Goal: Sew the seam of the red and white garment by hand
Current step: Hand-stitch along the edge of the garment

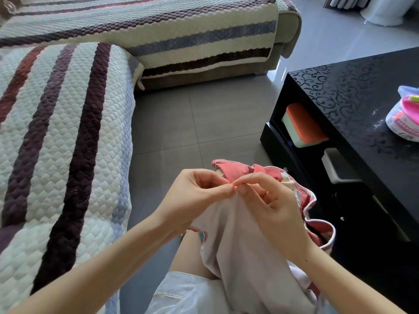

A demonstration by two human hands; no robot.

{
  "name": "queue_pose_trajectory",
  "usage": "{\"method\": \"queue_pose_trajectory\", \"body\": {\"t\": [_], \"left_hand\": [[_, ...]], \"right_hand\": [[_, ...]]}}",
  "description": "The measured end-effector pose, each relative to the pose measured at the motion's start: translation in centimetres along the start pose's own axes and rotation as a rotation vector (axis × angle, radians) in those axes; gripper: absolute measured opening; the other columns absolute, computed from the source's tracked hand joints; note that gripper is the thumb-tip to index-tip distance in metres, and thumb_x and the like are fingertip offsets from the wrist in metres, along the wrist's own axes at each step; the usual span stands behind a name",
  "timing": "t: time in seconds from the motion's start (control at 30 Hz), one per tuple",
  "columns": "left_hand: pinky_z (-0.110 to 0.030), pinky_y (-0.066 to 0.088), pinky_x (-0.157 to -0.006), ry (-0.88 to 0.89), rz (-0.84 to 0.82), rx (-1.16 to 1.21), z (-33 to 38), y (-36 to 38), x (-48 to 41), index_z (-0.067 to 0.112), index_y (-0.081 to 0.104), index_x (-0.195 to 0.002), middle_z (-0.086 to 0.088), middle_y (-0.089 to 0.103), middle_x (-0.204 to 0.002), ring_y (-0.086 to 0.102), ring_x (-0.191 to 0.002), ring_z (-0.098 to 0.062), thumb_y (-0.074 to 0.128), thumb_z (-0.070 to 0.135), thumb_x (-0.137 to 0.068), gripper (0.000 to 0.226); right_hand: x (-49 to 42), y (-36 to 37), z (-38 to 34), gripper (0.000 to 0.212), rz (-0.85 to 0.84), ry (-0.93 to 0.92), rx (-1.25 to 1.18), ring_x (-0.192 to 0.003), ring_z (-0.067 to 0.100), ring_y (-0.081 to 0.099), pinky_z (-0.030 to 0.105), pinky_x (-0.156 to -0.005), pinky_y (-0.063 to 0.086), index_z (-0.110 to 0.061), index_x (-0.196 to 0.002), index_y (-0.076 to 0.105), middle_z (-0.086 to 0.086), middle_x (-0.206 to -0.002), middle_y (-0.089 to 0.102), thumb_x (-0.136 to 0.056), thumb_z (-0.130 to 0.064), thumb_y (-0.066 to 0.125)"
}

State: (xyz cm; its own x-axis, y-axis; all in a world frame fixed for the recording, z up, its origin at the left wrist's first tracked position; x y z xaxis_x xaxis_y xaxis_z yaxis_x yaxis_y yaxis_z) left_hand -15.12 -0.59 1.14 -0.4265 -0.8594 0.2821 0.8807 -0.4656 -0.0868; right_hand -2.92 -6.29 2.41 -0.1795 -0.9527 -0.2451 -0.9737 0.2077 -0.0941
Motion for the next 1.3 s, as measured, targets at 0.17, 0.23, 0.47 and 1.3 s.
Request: {"method": "queue_pose_trajectory", "body": {"t": [0.17,0.23,0.47,1.3], "left_hand": [[-0.018,0.046,-0.053,-0.076,0.007,0.075,-0.4,0.1,0.1,0.012,0.074,-0.066,-0.001,0.069,-0.064,0.06,-0.058,-0.008,0.073,0.007,-0.078,0.014],[-0.02,0.049,-0.06,-0.065,0.001,0.077,-0.3,0.3,0.0,0.008,0.075,-0.069,-0.006,0.071,-0.068,0.062,-0.064,-0.011,0.073,0.005,-0.078,0.01],[-0.018,0.04,-0.05,-0.184,0.056,0.08,-2.4,-0.1,0.0,0.013,0.074,-0.064,-0.003,0.064,-0.063,0.054,-0.058,-0.01,0.076,0.009,-0.075,0.011],[-0.013,0.036,-0.052,0.216,-0.34,-0.15,11.1,0.3,-1.5,0.015,0.076,-0.073,0.004,0.061,-0.064,0.042,-0.055,-0.006,0.067,0.025,-0.077,0.015]], "right_hand": [[0.1,-0.9,-3.0,0.012,0.112,-0.35,0.322,-0.099,0.012,0.063,0.023,-0.079,0.046,-0.008,-0.085,0.071,-0.004,-0.096,0.066,-0.089,-0.01,0.061],[0.3,-0.9,-3.7,0.011,0.098,-0.404,0.284,-0.104,0.015,0.064,0.028,-0.084,0.048,-0.012,-0.087,0.07,-0.001,-0.098,0.067,-0.09,-0.008,0.059],[-1.1,-2.4,-4.3,0.014,0.075,-0.203,-0.116,-0.071,0.018,0.07,0.032,-0.07,0.056,-0.002,-0.089,0.06,0.008,-0.08,0.072,-0.096,-0.011,0.052],[-5.3,-0.3,-2.2,0.019,-0.23,-0.038,0.192,-0.06,0.015,0.059,0.024,-0.06,0.049,-0.027,-0.088,0.066,-0.008,-0.068,0.063,-0.088,-0.011,0.056]]}}
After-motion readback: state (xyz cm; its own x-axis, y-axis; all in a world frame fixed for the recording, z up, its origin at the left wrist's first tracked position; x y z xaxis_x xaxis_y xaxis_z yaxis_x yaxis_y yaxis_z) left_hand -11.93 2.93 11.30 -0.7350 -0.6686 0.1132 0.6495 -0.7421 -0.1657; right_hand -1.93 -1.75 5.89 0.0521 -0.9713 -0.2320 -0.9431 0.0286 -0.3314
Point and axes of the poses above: each hand's wrist, its own x-axis away from the middle knuckle, its own y-axis out of the palm, z = x × y, the point moved 9 cm from there along -x, towards the middle knuckle
